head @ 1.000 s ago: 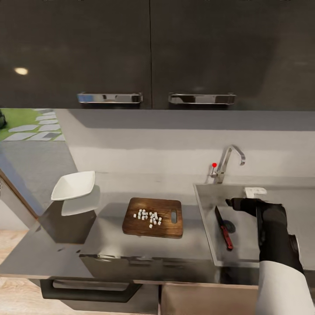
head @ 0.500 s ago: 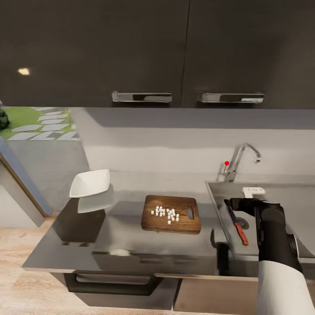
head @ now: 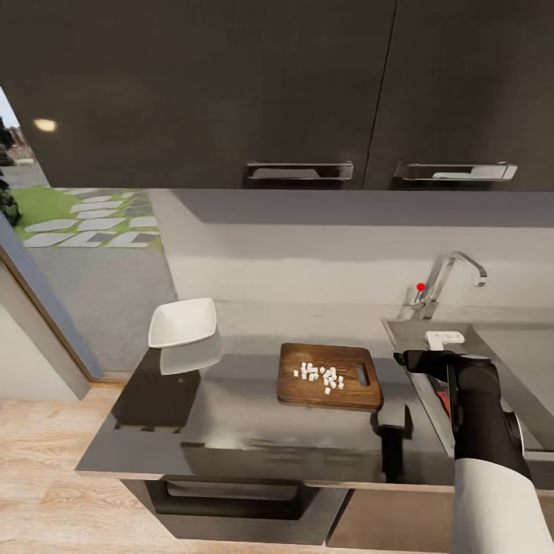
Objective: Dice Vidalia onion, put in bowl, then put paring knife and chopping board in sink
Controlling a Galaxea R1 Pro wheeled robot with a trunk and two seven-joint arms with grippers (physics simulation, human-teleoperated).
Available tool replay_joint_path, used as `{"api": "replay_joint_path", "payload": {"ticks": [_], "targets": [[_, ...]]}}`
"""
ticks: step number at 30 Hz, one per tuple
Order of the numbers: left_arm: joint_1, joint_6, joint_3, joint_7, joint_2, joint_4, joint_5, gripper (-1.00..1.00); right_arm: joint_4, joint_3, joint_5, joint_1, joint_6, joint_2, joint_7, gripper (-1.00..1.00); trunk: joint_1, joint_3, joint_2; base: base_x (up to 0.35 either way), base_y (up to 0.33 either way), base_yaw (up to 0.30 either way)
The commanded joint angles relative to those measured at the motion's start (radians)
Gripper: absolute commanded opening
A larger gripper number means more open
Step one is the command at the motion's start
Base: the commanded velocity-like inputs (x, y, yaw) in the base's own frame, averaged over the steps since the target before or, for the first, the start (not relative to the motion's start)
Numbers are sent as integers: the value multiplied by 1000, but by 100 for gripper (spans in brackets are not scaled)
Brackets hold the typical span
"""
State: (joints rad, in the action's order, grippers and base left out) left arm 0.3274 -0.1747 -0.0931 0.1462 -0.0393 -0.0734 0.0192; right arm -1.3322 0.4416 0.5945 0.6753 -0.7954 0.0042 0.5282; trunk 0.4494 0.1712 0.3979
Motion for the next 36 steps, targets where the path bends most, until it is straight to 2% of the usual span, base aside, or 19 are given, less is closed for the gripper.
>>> {"api": "replay_joint_path", "payload": {"ticks": [1,8,20,36], "targets": [[2,-7,-8,4,-1,-5,2,100,-1,2,10,1,-2,0,8,100,1,2,2,0,13,0],[2,-6,-8,4,-1,-5,2,100,-1,-1,10,1,-5,6,7,100,1,1,2,0,150,-23],[2,-6,-8,4,-1,-5,2,100,0,-3,10,1,-7,10,7,100,1,-10,2,0,273,-153],[2,-6,-8,4,-1,-5,2,100,33,1,7,1,-3,7,10,100,1,-9,2,0,13,-7]]}}
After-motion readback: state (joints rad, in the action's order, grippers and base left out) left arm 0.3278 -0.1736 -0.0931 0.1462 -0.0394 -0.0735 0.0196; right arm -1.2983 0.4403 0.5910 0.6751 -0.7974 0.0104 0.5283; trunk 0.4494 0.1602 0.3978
